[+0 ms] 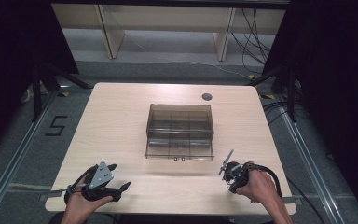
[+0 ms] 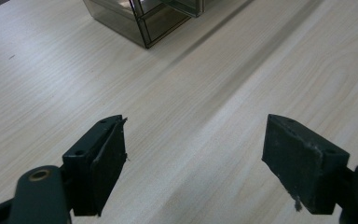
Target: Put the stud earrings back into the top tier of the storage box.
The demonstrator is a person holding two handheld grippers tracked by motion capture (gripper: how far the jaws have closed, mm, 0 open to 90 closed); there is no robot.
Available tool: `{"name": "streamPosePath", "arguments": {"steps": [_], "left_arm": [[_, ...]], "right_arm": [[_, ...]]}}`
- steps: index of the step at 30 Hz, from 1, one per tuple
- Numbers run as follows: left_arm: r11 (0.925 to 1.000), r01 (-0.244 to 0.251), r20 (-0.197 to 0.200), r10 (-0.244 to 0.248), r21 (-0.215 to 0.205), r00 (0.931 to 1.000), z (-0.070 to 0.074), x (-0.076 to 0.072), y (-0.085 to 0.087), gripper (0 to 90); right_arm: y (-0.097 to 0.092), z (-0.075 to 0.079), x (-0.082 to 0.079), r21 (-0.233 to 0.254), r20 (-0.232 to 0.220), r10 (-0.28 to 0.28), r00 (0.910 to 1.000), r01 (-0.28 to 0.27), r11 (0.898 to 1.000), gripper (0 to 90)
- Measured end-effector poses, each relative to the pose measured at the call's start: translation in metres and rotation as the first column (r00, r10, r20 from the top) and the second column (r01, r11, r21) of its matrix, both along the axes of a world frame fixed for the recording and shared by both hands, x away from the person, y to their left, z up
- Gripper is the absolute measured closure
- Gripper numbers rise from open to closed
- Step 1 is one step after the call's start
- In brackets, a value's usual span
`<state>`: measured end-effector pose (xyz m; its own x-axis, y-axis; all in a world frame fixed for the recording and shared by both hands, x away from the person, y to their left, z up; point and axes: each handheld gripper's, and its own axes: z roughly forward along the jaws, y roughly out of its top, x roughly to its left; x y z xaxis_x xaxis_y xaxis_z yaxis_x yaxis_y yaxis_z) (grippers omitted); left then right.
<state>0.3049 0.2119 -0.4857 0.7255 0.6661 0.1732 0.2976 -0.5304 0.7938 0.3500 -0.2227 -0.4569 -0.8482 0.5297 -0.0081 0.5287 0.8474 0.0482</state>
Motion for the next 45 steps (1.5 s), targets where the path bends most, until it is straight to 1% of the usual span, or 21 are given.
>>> {"name": "streamPosePath", "arguments": {"steps": [3,4,6,7,8,11,12,13,18,24,27,31,32,35,36,37,39,40,41,42,45], "left_arm": [[1.0000,0.000,-0.001,0.000,0.001,1.0000,0.000,0.000,0.000,20.9],[0.9999,-0.009,-0.004,0.009,-0.009,0.9999,0.000,-0.001,-0.001,20.9],[1.0000,0.000,0.001,0.000,0.000,1.0000,0.000,0.000,0.000,20.9],[1.0000,-0.001,0.001,0.001,-0.001,1.0000,0.000,0.000,0.000,20.9],[1.0000,-0.004,-0.001,0.004,-0.003,1.0000,0.000,0.000,0.000,20.9],[0.9998,-0.011,-0.010,0.011,-0.014,0.9999,0.000,-0.001,-0.001,20.9],[1.0000,-0.003,0.000,0.003,-0.002,1.0000,0.000,0.000,0.000,20.9],[1.0000,-0.003,0.000,0.003,-0.002,1.0000,0.000,0.000,0.000,20.9],[0.9998,-0.011,-0.020,0.010,-0.015,0.9997,-0.001,-0.001,-0.001,20.9],[1.0000,-0.003,-0.002,0.003,-0.006,1.0000,0.000,0.000,0.000,20.9],[0.9999,-0.006,-0.011,0.006,-0.011,0.9999,-0.001,-0.001,-0.001,20.9],[0.9990,-0.014,-0.004,0.013,-0.042,0.9999,-0.001,-0.002,-0.003,20.9],[0.9998,-0.015,-0.004,0.015,-0.016,0.9999,0.000,-0.002,-0.002,20.9],[0.9999,-0.002,-0.003,0.002,-0.013,1.0000,0.000,-0.001,-0.001,20.9],[0.9998,-0.001,-0.003,0.001,-0.018,1.0000,0.000,-0.001,-0.002,20.9],[1.0000,0.003,-0.004,-0.003,-0.004,1.0000,0.000,-0.001,-0.001,20.9],[0.9999,0.001,-0.005,-0.001,-0.016,1.0000,0.000,0.000,-0.001,20.9],[0.9997,-0.001,-0.011,0.000,-0.024,0.9999,-0.001,-0.001,-0.002,20.9],[0.9997,-0.001,-0.011,0.000,-0.024,0.9999,-0.001,-0.001,-0.002,20.9],[0.9999,0.013,-0.001,-0.013,0.005,0.9999,0.000,0.000,0.000,20.9],[1.0000,0.001,-0.006,-0.001,-0.005,1.0000,0.000,-0.001,-0.001,20.9]], "right_arm": [[0.000,0.009,-0.001,0.009,0.010,0.013,0.9999,-0.013,1.000,86.8],[0.000,0.014,-0.002,0.008,0.023,-0.002,0.9997,0.002,1.000,86.8],[0.000,0.027,-0.001,0.038,0.043,0.035,0.9985,-0.036,0.999,86.8],[0.001,0.035,0.000,0.044,0.053,0.032,0.9981,-0.035,0.998,86.8],[0.003,0.045,0.000,0.044,0.063,0.029,0.9976,-0.032,0.999,86.8],[0.005,0.055,0.002,0.045,0.077,0.034,0.9964,-0.038,0.998,86.8],[0.008,0.066,0.004,0.052,0.094,0.033,0.9951,-0.038,0.998,86.8],[0.008,0.066,0.004,0.052,0.094,0.033,0.9951,-0.038,0.998,86.8],[0.020,0.089,0.015,0.065,0.113,0.070,0.9911,-0.077,0.995,86.8],[0.040,0.104,0.030,0.076,0.131,0.100,0.9863,-0.111,0.991,86.8],[0.052,0.109,0.039,0.080,0.161,0.112,0.9806,-0.126,0.989,86.8],[0.061,0.110,0.049,0.063,0.156,0.115,0.9811,-0.126,0.990,86.8],[0.067,0.109,0.057,0.072,0.147,0.122,0.9816,-0.134,0.988,86.8],[0.070,0.105,0.065,0.068,0.138,0.129,0.9820,-0.140,0.988,86.7],[0.075,0.101,0.072,0.071,0.115,0.120,0.9861,-0.128,0.989,86.7],[0.075,0.100,0.075,0.079,0.114,0.127,0.9854,-0.136,0.988,86.7],[0.078,0.097,0.079,0.069,0.108,0.104,0.9887,-0.112,0.991,86.7],[0.079,0.094,0.084,0.070,0.099,0.116,0.9882,-0.124,0.990,86.7],[0.079,0.094,0.084,0.070,0.099,0.116,0.9882,-0.124,0.990,86.7],[0.080,0.090,0.090,0.034,0.092,0.114,0.9892,-0.118,0.992,86.7],[0.082,0.087,0.095,0.036,0.087,0.119,0.9890,-0.123,0.992,86.7]]}}
